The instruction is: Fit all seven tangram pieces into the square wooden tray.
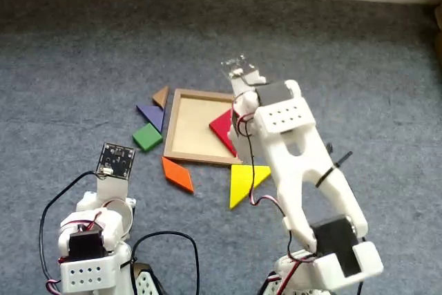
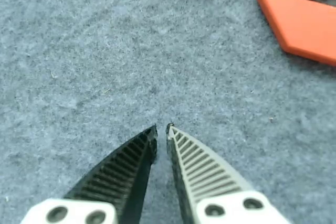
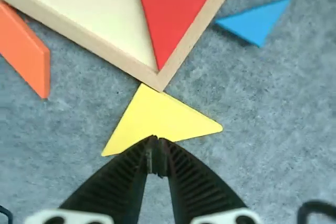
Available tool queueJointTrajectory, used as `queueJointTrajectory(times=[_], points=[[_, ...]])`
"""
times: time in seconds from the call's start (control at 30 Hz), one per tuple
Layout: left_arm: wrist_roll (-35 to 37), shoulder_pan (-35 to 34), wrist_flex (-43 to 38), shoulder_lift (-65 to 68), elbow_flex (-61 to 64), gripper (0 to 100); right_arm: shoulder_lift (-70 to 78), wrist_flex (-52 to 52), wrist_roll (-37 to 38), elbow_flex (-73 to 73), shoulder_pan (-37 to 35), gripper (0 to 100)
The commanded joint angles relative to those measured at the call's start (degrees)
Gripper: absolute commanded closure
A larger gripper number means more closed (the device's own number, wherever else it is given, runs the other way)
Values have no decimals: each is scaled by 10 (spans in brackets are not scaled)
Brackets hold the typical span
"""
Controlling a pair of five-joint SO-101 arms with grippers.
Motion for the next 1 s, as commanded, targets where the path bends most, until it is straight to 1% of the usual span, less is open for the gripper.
queueJointTrajectory(times=[0.0,0.13,0.23,0.53,0.73,0.9,0.97], points=[[4,4,4,-15,11,944,-80,-134,55,134,24,994],[4,4,4,-15,11,944,-79,-268,95,239,65,994],[4,4,4,-15,11,944,-53,-312,109,276,77,994],[4,4,4,-15,11,944,-28,-305,116,289,108,994],[4,4,4,-15,11,944,-29,-210,116,285,110,994],[4,4,4,-15,11,944,-29,-210,114,282,124,994],[4,4,4,-15,11,944,-33,-213,113,254,126,994]])
